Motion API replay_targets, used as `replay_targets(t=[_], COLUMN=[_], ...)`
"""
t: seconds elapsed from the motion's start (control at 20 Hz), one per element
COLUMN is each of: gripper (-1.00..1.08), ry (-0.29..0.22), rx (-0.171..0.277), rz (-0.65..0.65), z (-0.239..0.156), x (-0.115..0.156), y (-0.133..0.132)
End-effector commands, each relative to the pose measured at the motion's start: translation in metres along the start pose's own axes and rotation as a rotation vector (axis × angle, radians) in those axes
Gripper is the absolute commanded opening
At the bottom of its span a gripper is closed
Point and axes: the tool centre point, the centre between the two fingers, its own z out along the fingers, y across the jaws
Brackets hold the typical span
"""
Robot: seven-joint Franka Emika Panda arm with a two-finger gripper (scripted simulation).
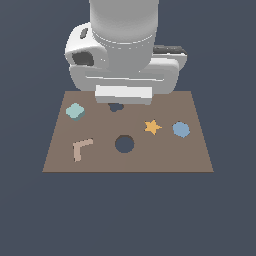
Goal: Insert a designated object into the corresponding slot on a board.
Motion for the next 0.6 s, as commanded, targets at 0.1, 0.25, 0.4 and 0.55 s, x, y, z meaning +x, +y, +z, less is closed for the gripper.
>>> replay_targets(t=[0.1, 0.25, 0.4, 0.55], gripper=[1.0, 1.0, 1.0, 1.0], ry=[0.0, 0.002, 0.006, 0.011], rx=[0.0, 0.001, 0.003, 0.006], rz=[0.007, 0.042, 0.11, 0.208], z=[0.001, 0.007, 0.018, 0.034], x=[0.0, 0.002, 0.003, 0.003], y=[0.002, 0.012, 0.031, 0.059])
